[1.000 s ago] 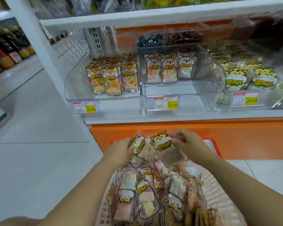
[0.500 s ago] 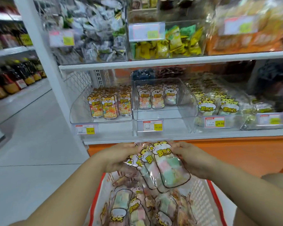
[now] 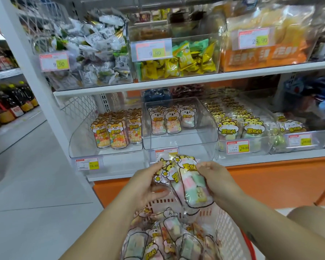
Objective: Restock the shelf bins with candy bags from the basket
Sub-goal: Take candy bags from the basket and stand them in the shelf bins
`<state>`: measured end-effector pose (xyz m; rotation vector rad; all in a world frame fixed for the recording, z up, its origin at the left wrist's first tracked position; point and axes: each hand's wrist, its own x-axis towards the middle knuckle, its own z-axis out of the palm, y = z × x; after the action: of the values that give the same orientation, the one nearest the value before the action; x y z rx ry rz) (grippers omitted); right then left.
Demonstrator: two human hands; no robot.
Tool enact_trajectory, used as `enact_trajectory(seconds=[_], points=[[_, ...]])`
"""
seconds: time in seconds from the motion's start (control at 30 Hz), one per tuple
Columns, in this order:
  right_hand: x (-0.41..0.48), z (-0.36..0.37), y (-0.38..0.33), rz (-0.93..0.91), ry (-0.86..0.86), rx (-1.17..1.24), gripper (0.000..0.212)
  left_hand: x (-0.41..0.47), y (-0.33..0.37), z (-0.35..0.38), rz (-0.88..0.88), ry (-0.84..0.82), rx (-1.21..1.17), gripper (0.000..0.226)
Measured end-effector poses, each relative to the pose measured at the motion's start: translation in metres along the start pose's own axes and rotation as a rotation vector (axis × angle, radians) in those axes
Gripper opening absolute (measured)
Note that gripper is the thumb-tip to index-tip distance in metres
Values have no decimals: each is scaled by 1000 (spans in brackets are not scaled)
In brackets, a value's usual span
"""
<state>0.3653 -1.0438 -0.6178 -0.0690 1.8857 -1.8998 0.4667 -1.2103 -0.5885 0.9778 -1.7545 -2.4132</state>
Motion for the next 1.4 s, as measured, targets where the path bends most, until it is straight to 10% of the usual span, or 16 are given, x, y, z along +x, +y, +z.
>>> enact_trajectory(seconds=[0.3, 0.53, 0.7, 0.87, 1.1, 1.4], points=[[6, -16, -14, 60, 117, 327, 11, -12, 11, 40, 66, -197, -2, 51], [6, -50, -52, -93, 100, 432, 21, 8, 9, 104, 476, -59, 349, 11], [26, -90, -82, -243, -51, 273, 84, 52, 37, 160, 578, -52, 286, 33], [64, -118, -106, -339, 5, 334, 59, 71, 62, 226, 621, 75, 158, 36], [106, -157, -130, -434, 104, 220, 46, 127, 109, 234, 626, 18, 531, 105], [137, -167, -128, -593, 282, -127, 30, 144, 117, 216, 812, 45, 991, 100]])
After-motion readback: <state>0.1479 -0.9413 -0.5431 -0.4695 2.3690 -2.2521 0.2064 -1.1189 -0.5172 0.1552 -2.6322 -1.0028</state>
